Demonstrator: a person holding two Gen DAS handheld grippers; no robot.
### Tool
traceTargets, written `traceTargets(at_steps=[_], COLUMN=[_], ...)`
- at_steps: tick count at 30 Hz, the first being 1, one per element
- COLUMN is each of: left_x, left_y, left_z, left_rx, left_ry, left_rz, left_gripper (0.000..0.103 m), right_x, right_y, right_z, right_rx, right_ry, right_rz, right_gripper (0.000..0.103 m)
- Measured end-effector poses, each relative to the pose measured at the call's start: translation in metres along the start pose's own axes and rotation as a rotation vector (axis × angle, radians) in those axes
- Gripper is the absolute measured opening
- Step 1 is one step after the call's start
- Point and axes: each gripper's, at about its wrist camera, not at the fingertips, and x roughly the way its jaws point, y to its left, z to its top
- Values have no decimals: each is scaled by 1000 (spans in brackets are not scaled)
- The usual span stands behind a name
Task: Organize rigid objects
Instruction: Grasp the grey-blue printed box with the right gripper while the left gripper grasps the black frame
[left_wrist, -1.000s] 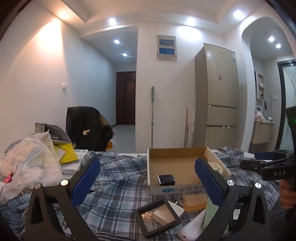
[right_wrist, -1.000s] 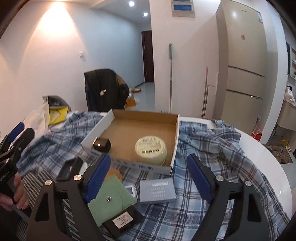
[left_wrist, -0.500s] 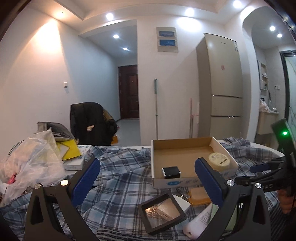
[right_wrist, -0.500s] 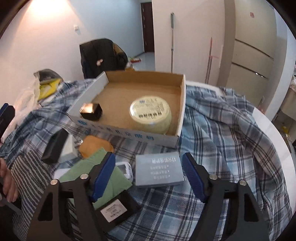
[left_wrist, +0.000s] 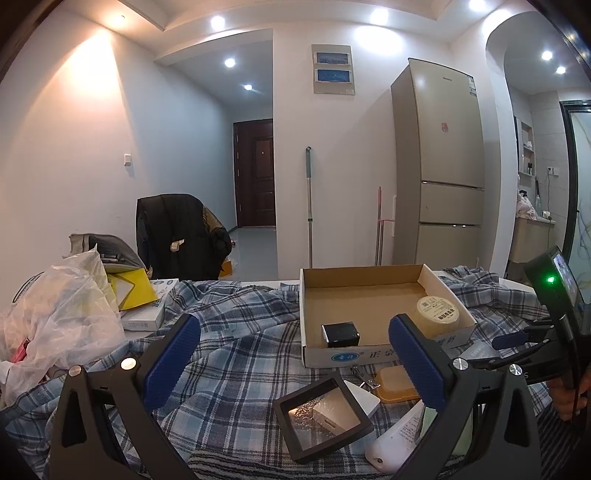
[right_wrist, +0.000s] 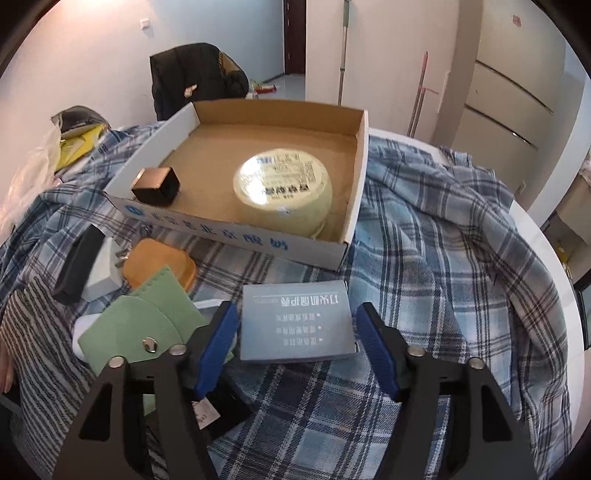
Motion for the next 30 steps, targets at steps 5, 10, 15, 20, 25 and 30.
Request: traceTargets(at_steps=[5,10,15,20,25,30], left_x=[1,1,6,34,65,91], left_y=[2,4,13,31,29,29], left_z=[0,0,0,-6,-22,-28], left_rx=[-6,-16,-62,-176,-246,-360], left_ry=[10,8,44,232,479,673], left_rz=[-1,6,7,-15,-90,-237], left_gripper=[103,103,103,103,103,103], right_x=[11,14,-5,-40,-56,-57], right_y=[-3,-5,-2,-1,3,5], right_z=[0,0,-1,-3,-4,-4], right_rx=[13,32,23,47,44,37], right_ry=[40,39,-43,-165,-217,-220], right_rz=[5,14,-78,-101,-91,-88], right_gripper=[67,65,63,63,63,63])
